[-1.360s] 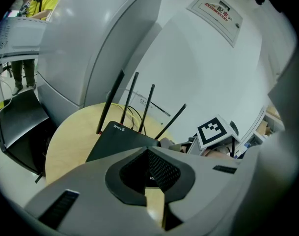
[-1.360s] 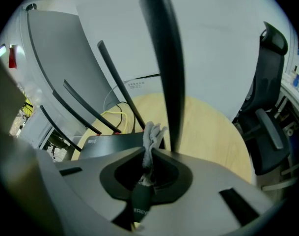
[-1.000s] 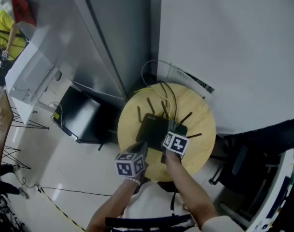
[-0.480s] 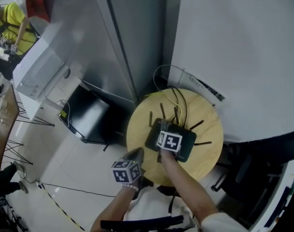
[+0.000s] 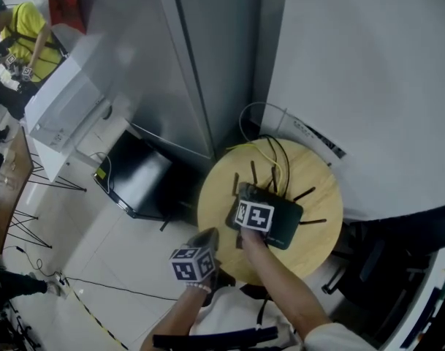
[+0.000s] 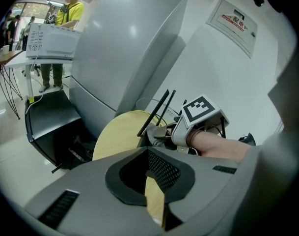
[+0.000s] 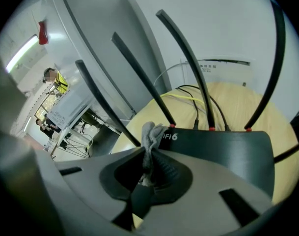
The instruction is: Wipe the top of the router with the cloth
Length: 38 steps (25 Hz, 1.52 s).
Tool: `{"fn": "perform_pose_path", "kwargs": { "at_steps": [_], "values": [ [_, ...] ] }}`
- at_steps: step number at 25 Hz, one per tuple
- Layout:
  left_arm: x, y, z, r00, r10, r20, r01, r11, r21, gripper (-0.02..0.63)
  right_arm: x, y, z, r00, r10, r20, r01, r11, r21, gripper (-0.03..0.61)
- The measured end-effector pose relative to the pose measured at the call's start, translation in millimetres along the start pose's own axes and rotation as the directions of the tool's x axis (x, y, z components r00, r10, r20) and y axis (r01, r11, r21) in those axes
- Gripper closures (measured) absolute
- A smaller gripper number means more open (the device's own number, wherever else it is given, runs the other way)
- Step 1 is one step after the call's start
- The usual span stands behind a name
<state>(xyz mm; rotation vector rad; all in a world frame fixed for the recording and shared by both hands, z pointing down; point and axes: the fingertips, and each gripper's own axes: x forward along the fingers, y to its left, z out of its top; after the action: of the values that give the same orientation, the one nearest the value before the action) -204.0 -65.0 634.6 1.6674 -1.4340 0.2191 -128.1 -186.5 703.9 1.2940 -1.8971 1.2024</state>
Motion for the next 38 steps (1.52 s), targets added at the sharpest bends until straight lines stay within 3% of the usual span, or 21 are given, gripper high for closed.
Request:
{"fn": "perform_pose_path", "kwargs": {
  "at_steps": [5,13,26,30,34,38],
  "values": [
    [3,-8,-5,1.0,-0.021,-0.016,0.021,1.0,0.014,0.615,-4,-13,-6,1.0,-0.024,-0.001,0.024,1.0,0.006,0.535],
    [16,-34,-15,0.994,-0.085,-0.061,0.089,0.994,0.064,0.615,-40,-76,-25,0.995,-0.096,0.022,0.094,0.992,0.083,0.535],
    [39,-92,-34,0.967,-0.211,-0.14,0.228,0.966,0.119,0.615,-103,-182,-68,0.967,-0.253,0.042,0.237,0.944,0.228,0.535],
    [41,-91,-36,0.967,-0.211,-0.142,0.228,0.967,0.113,0.615,-122,-183,-69,0.968,-0.242,0.065,0.22,0.945,0.241,0.535],
    [40,-87,-37,0.968,-0.208,-0.139,0.222,0.97,0.099,0.615,-109,-178,-81,0.974,-0.225,0.03,0.21,0.943,0.256,0.535],
    [35,-78,-36,0.972,-0.199,-0.127,0.211,0.973,0.088,0.615,-93,-146,-79,0.986,-0.168,0.017,0.16,0.961,0.226,0.535]
  ]
}}
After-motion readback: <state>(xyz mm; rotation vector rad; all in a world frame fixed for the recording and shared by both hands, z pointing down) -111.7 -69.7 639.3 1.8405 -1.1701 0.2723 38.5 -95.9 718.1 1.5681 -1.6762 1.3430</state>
